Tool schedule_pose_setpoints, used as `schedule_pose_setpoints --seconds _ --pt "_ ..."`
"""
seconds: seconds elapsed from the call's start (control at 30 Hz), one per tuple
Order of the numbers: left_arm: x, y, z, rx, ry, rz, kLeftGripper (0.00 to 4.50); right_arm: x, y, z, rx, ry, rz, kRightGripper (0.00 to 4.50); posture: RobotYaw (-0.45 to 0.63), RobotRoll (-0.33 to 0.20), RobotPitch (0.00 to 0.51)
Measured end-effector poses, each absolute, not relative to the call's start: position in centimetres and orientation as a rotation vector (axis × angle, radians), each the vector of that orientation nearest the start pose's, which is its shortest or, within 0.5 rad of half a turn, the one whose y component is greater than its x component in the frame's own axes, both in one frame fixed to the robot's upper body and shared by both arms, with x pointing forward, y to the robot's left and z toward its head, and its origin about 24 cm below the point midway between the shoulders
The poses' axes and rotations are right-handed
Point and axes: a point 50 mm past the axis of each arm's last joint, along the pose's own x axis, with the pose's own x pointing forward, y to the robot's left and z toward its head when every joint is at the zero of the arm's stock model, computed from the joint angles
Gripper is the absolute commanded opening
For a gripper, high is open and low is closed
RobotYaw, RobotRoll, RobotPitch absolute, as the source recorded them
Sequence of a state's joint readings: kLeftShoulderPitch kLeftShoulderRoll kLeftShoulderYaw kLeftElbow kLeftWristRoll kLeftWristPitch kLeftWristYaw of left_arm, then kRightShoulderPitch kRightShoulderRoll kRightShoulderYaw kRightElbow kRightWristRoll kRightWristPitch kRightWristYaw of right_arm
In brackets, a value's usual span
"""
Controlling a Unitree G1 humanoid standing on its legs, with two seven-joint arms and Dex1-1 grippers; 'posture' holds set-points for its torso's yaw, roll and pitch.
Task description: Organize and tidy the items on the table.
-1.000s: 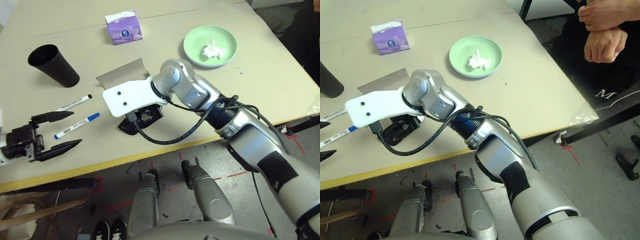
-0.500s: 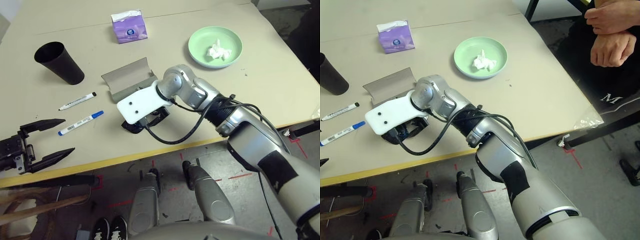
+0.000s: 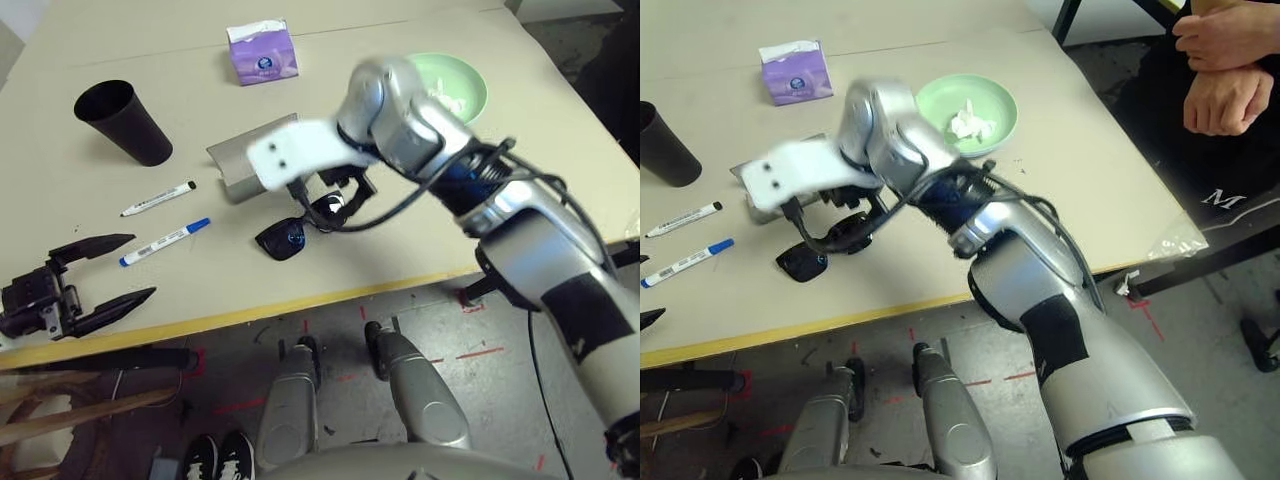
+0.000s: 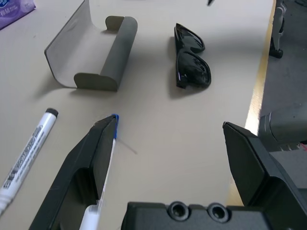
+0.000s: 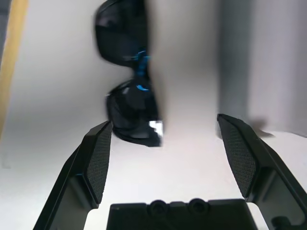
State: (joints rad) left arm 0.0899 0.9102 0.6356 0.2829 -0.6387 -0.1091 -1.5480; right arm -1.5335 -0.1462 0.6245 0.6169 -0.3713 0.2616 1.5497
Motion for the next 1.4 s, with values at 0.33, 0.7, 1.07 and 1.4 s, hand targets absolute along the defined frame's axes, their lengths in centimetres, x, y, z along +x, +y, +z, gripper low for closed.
schedule_pose_setpoints --seconds 0.33,0.7,1.07,1.4 --pt "17.9 37.2 17.3 0.369 -0.023 -0.870 4.50 32.3 3.5 28.2 -1.466 0.294 1.500 4.45 -0.17 0.000 0.244" --pt "18.0 38.0 17.6 0.372 -0.012 -0.850 4.50 31.0 5.6 25.3 -1.360 0.325 1.574 4.45 -0.15 0.000 0.245" --pt "17.7 38.3 17.3 0.385 -0.011 -0.869 4.50 30.9 6.7 23.2 -1.383 0.271 1.595 4.45 -0.13 0.000 0.251" --pt "17.2 38.9 16.7 0.382 -0.005 -0.861 4.50 31.6 6.4 21.2 -1.417 0.259 1.608 4.45 -0.12 0.000 0.247"
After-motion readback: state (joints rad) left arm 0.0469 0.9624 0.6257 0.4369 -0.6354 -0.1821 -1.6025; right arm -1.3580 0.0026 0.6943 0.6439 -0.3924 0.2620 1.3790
